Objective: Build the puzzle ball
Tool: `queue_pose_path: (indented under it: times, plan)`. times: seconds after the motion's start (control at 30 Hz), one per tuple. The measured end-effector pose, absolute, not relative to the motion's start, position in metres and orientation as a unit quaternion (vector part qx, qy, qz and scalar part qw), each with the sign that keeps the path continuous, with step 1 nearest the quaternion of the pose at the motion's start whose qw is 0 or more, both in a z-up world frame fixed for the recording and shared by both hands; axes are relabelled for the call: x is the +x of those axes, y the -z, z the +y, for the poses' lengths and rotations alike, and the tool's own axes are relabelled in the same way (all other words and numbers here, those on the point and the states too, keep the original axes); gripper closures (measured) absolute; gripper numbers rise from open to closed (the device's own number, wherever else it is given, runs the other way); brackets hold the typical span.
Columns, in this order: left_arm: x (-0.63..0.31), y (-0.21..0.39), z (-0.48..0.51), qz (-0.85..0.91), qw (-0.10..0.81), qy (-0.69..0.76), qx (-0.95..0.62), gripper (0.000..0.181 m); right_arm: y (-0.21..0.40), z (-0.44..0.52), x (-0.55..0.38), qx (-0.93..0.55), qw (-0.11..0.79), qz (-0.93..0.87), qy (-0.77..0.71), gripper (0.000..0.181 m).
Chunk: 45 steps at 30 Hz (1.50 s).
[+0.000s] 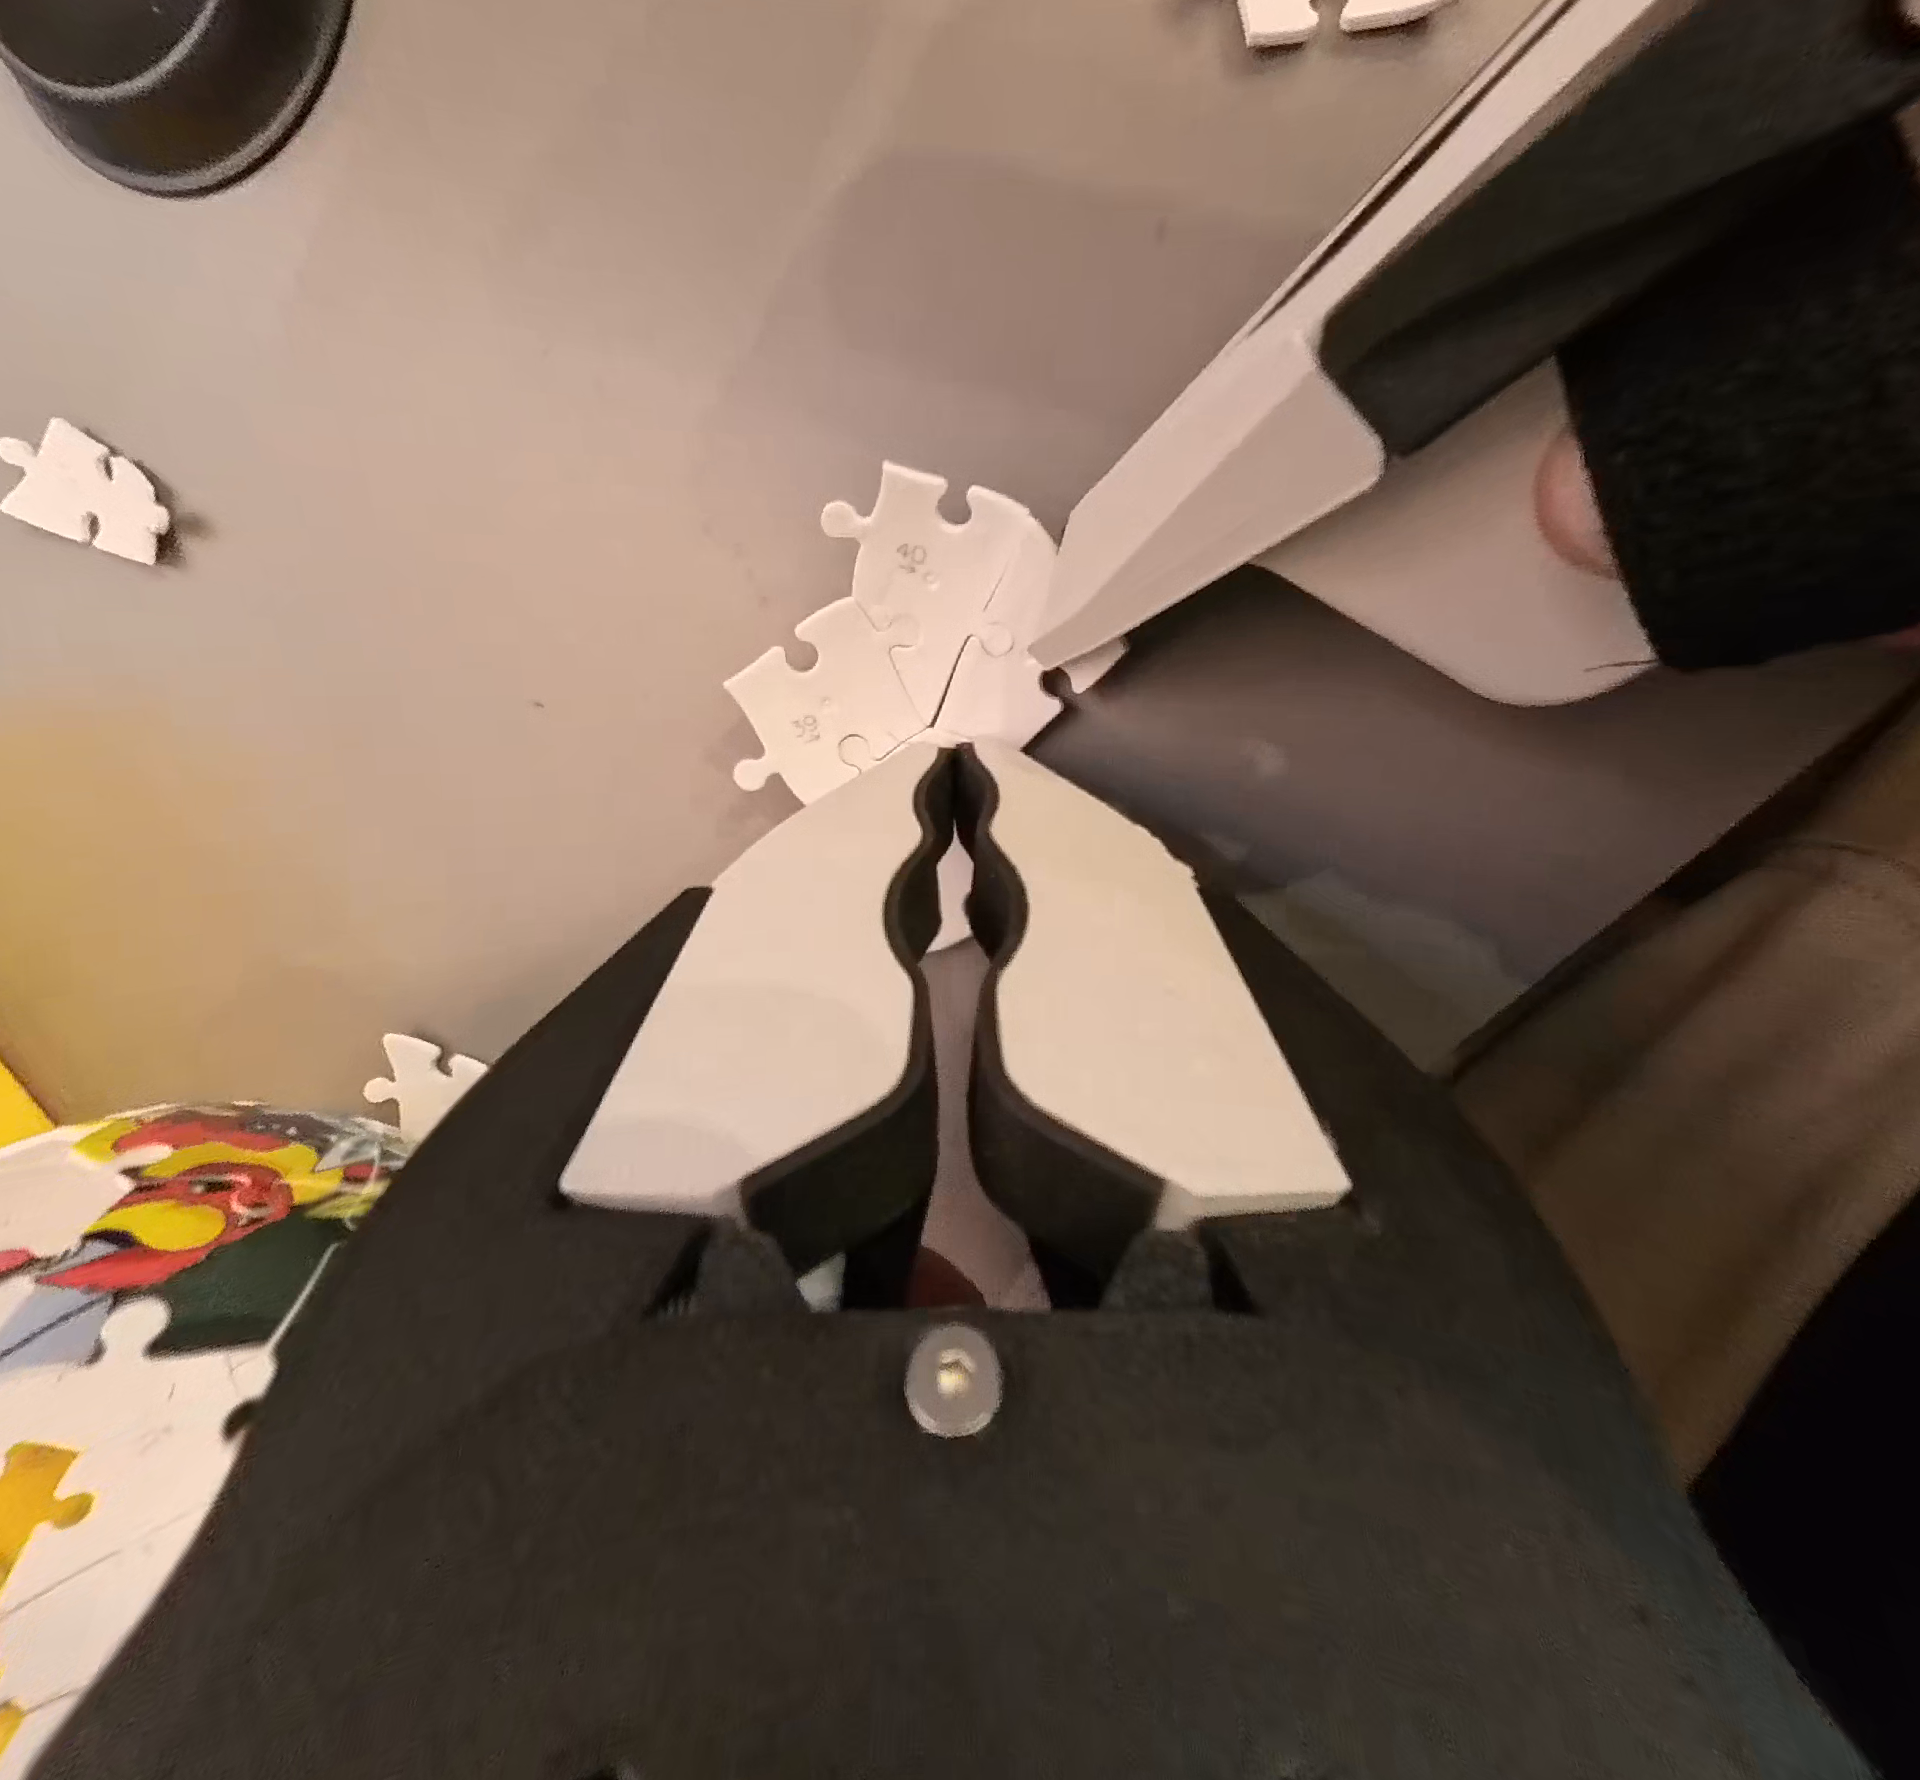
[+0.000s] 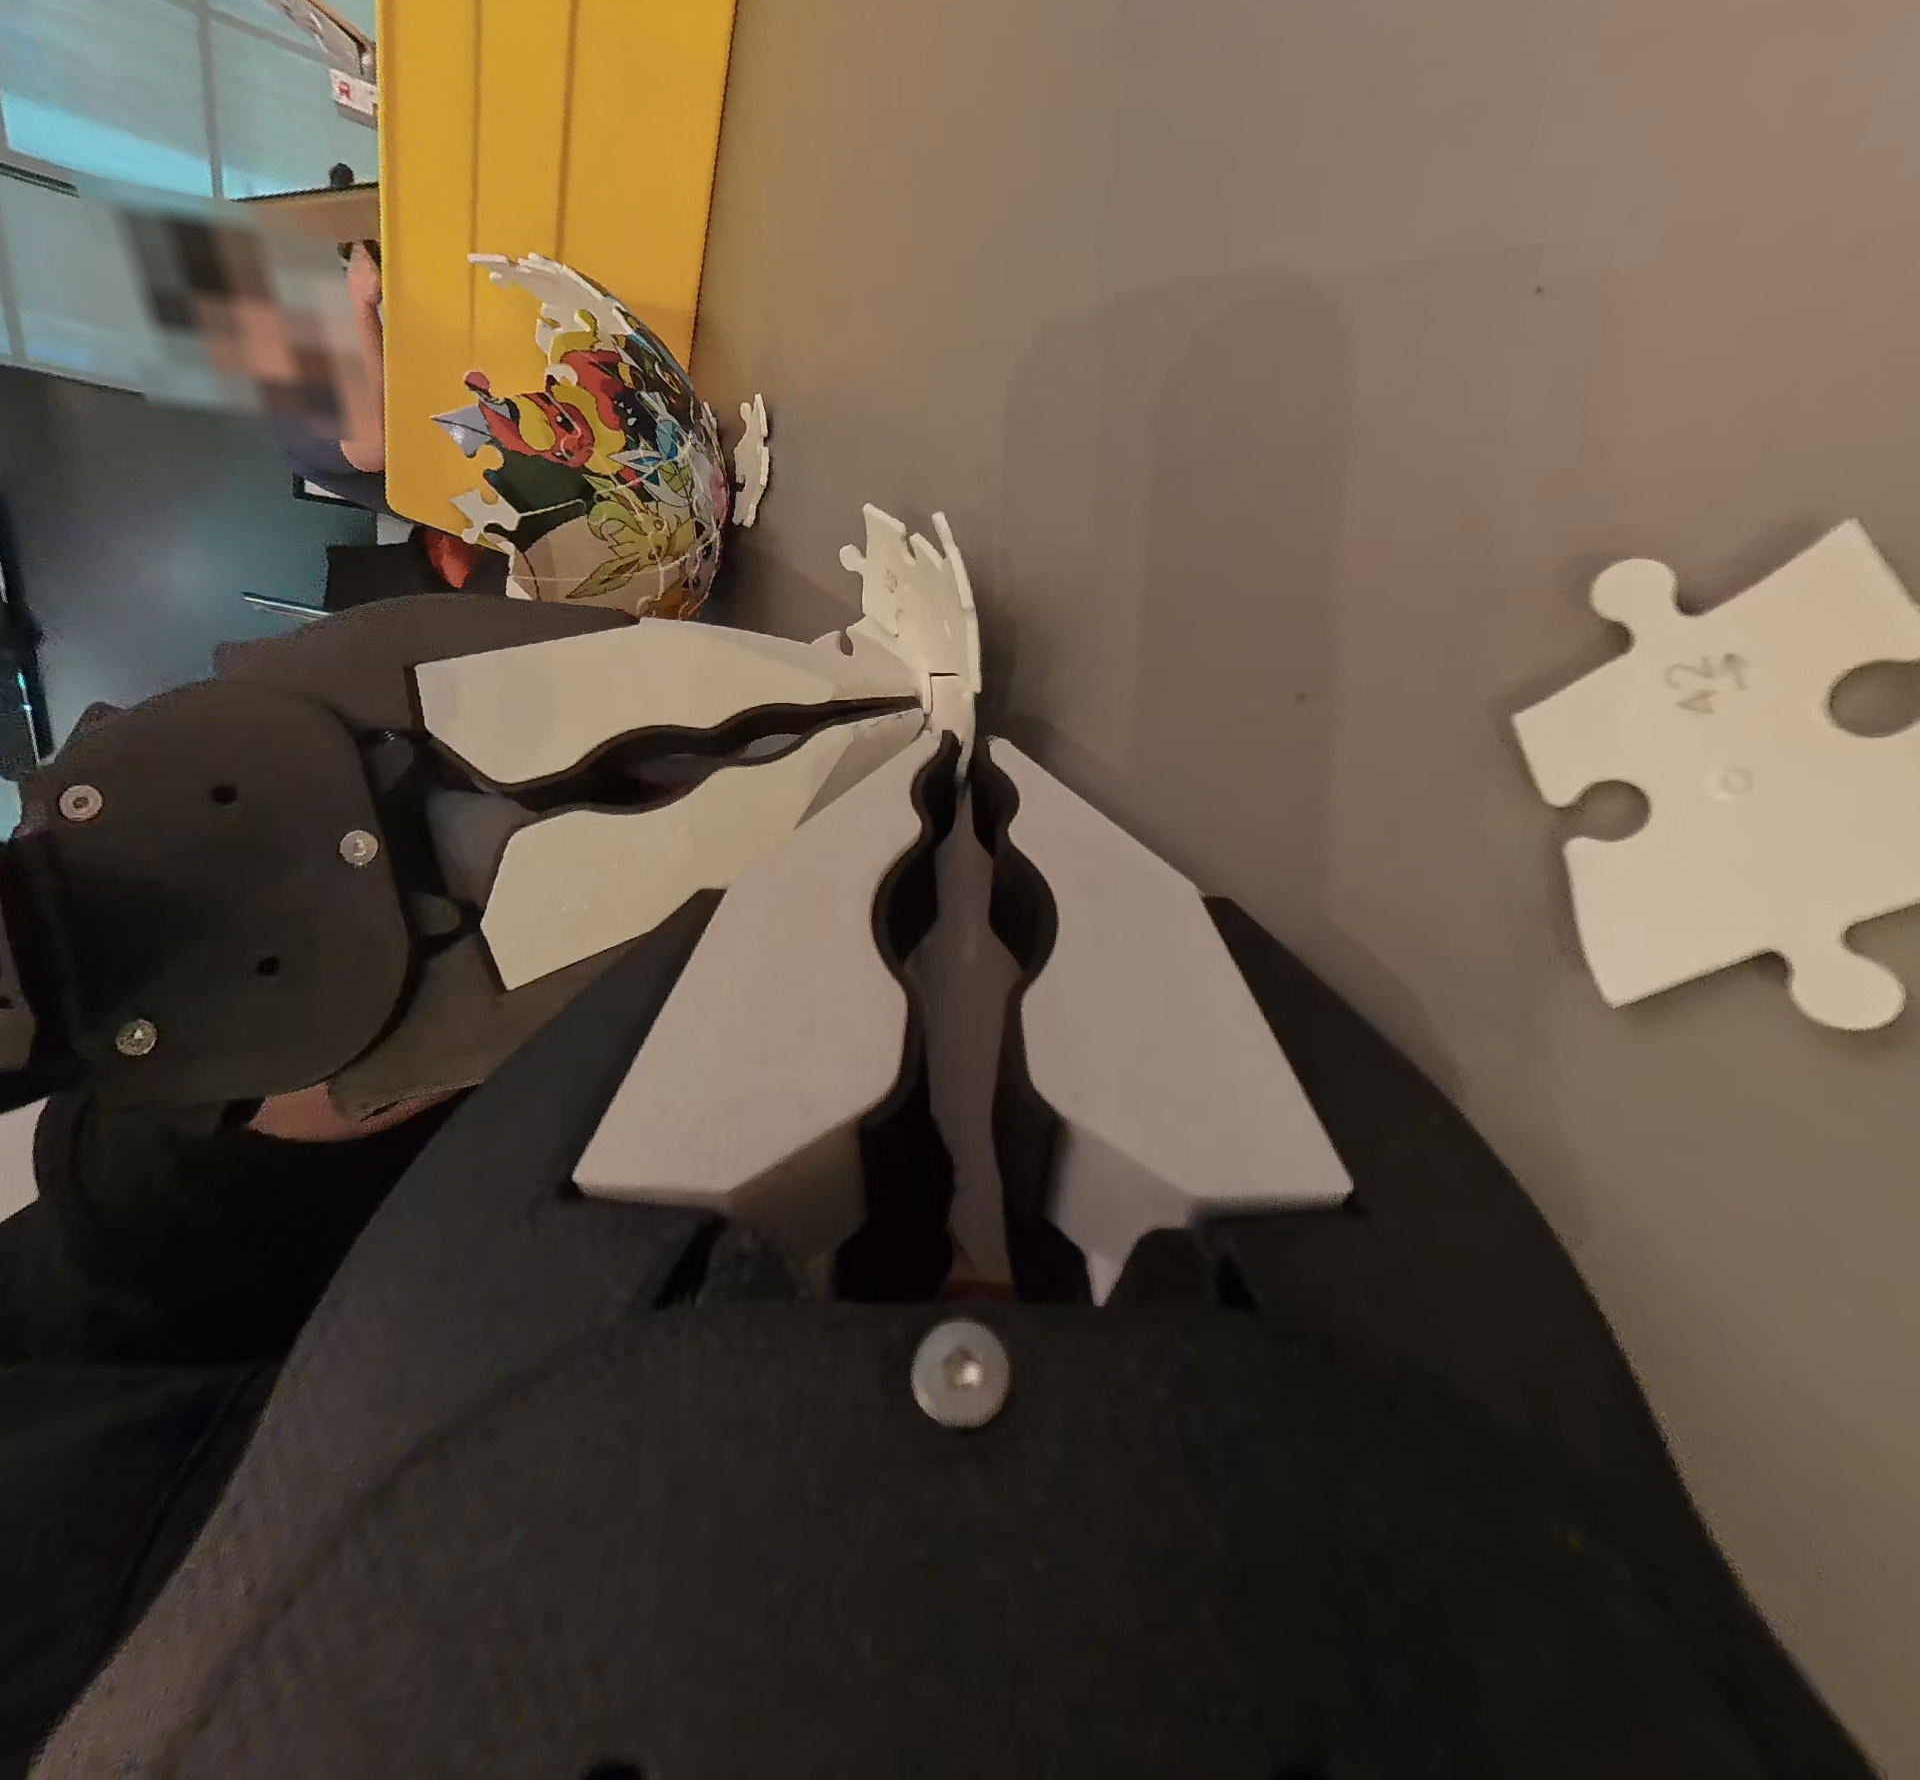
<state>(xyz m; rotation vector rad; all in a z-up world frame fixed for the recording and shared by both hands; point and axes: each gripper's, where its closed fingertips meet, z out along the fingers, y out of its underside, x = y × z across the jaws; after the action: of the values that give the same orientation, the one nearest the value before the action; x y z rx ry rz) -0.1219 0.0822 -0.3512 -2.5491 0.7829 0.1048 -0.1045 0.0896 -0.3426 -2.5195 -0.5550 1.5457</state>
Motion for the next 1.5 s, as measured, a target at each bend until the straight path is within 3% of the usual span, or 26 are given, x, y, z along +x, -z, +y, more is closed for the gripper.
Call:
queue_pose_path:
  times: [0.63,1.5]
  plan:
    - [-0.122,0.351,0.081,0.314,0.12,0.026,-0.941,0.181,0.342,0.092,-0.106,-0.83,0.06,-0.198,-0.517,0.18]
    - [-0.128,0.351,0.09,0.302,0.176,-0.081,-0.933,0.181,0.342,0.093,-0.106,-0.827,0.024,-0.156,-0.539,0.181]
